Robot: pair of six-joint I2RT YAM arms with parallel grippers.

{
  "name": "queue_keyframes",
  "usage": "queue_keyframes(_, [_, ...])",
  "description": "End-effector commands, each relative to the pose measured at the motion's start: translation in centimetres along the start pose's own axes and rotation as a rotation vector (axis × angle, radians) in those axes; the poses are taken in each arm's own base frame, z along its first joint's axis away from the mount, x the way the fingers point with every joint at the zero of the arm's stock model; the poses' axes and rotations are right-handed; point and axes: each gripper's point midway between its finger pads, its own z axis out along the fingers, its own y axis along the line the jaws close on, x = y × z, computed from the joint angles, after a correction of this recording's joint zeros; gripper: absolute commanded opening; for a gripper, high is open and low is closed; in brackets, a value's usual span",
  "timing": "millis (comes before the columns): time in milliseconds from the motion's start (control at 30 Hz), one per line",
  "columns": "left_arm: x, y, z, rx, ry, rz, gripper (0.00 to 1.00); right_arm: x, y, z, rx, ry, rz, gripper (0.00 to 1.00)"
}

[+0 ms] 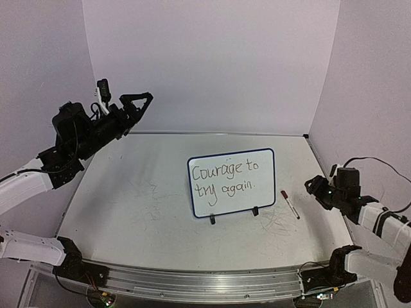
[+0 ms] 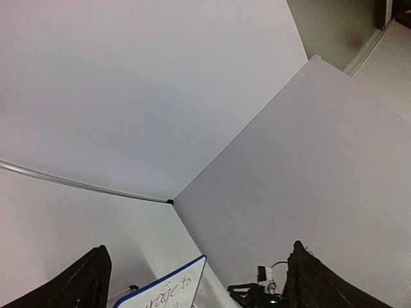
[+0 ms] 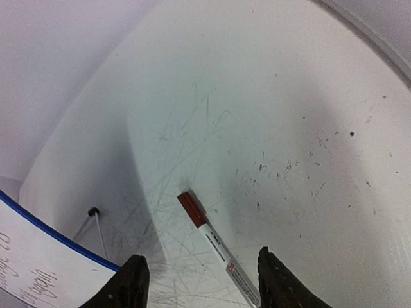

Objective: Write a sentence on the whiteboard
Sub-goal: Put down the whiteboard marker at the corner of the board, then reset both arms

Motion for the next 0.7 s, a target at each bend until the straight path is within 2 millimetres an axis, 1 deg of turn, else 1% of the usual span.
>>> queue_keyframes(0, [-5.6,-2.2,-1.6,-0.088,-0.094,0.209,0.97,-5.6,1.7,-5.9,0.078,-0.154,-0.092,0.8])
queue_keyframes(33, [-6.6,-2.3,-1.9,-0.116,-0.11,0.242,0.97,-6.8,2.7,-7.3,0.068,-0.183,-0.124,0.81])
queue_keyframes(67, [-7.3,-2.6,-2.2,-0.14,-0.113,0.285,0.97,-8.6,4.3,-9.4,0.042,-0.232,-0.166,0.82])
queue_keyframes(133, [-8.9,-3.1,-3.0,-0.176,-0.131,0.352,0.98,-11.5,7.3,-13.4,-0.024,-0.328,-0.241,0.94])
queue_keyframes(167, [-9.9,-3.5,-3.5,-0.195,-0.143,0.386,0.98,-13.0,8.9,-15.8,-0.057,-0.385,-0.286,0.98])
queue_keyframes(200, [-10.6,-3.9,-3.9,-0.204,-0.156,0.408,0.98,-13.9,9.8,-17.8,-0.072,-0.43,-0.323,0.98])
queue_keyframes(267, [-12.1,-4.7,-4.9,-0.216,-0.189,0.451,0.98,-16.0,12.1,-22.3,-0.119,-0.529,-0.381,0.98])
queue_keyframes(300, [-12.8,-5.1,-5.5,-0.221,-0.209,0.465,0.98,-16.7,13.2,-24.5,-0.144,-0.576,-0.415,0.98])
queue_keyframes(400, [-14.4,-5.8,-7.0,-0.237,-0.258,0.493,0.99,-18.3,15.7,-29.9,-0.207,-0.694,-0.496,0.98])
queue_keyframes(467, [-15.2,-6.1,-7.8,-0.247,-0.285,0.505,0.99,-19.2,16.8,-32.9,-0.232,-0.76,-0.52,0.98])
queue_keyframes(500, [-15.5,-6.2,-8.2,-0.252,-0.296,0.507,0.99,-19.5,17.1,-34.0,-0.236,-0.786,-0.524,0.98])
queue_keyframes(600, [-16.3,-6.5,-9.2,-0.258,-0.323,0.51,0.99,-20.2,17.5,-36.1,-0.235,-0.834,-0.521,0.98])
queue_keyframes(633, [-16.5,-6.6,-9.4,-0.259,-0.33,0.512,0.99,-20.0,17.7,-36.5,-0.249,-0.84,-0.532,0.98])
queue_keyframes(667, [-16.6,-6.7,-9.7,-0.26,-0.336,0.51,0.99,-19.3,18.1,-37.1,-0.298,-0.859,-0.555,0.98])
